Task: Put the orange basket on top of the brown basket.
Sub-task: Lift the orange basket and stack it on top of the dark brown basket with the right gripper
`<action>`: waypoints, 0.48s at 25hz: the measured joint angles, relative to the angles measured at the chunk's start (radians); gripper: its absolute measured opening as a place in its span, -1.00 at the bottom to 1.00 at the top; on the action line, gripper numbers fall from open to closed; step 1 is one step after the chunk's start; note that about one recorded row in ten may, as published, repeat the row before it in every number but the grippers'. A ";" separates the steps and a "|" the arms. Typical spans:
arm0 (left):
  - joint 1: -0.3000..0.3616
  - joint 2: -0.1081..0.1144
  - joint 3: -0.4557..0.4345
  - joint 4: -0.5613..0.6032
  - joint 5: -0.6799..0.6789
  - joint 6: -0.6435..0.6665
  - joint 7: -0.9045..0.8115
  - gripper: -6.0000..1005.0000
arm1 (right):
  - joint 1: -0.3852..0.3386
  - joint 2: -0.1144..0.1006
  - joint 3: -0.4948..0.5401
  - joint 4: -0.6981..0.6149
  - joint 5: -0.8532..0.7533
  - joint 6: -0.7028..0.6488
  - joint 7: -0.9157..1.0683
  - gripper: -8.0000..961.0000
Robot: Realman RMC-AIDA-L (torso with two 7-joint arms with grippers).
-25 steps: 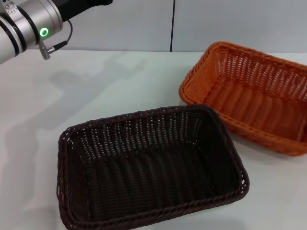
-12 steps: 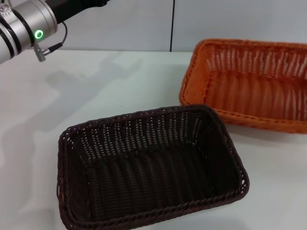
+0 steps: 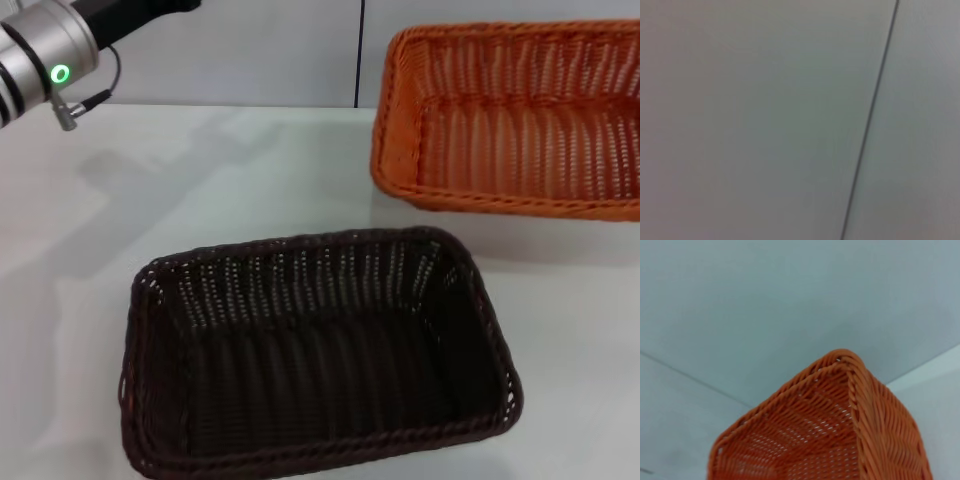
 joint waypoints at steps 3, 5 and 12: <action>0.005 0.000 -0.017 -0.002 -0.001 0.000 0.000 0.65 | -0.002 -0.002 0.000 -0.023 0.000 0.018 0.000 -0.41; 0.006 0.000 -0.024 -0.002 -0.001 0.000 0.000 0.65 | -0.003 0.001 0.005 -0.040 0.004 0.030 0.000 -0.41; 0.006 0.001 -0.038 -0.002 -0.001 0.010 0.001 0.65 | -0.006 0.003 -0.001 -0.057 0.135 0.036 -0.035 -0.41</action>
